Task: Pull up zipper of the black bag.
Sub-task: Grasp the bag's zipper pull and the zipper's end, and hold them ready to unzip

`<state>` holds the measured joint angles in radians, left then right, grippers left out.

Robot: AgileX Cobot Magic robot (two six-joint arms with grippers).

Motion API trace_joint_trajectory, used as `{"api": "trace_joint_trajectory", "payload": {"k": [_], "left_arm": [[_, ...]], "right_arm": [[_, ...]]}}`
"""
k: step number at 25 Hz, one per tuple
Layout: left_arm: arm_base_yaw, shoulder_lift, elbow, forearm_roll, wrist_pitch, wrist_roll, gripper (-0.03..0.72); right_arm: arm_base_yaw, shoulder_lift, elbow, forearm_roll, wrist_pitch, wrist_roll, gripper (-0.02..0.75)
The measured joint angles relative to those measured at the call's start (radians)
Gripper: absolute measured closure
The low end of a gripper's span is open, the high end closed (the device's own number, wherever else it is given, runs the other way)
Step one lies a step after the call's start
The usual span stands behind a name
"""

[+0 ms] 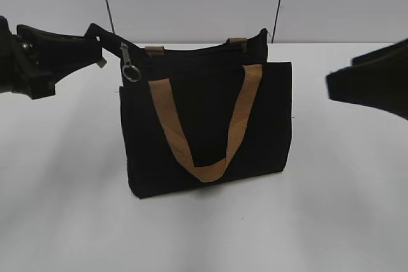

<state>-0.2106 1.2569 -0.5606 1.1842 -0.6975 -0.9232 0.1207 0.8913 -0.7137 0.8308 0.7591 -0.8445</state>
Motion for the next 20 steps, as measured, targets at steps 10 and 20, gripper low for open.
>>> {"api": "trace_joint_trajectory", "payload": {"k": [10, 20], "left_arm": [[0.000, 0.000, 0.000, -0.001, -0.001, 0.000, 0.667], [0.000, 0.000, 0.000, -0.078, -0.002, 0.000, 0.667]], "right_arm": [[0.439, 0.416, -0.185, 0.029, -0.286, -0.010, 0.337], [0.557, 0.758, -0.446, 0.033, -0.304, -0.029, 0.337]]}}
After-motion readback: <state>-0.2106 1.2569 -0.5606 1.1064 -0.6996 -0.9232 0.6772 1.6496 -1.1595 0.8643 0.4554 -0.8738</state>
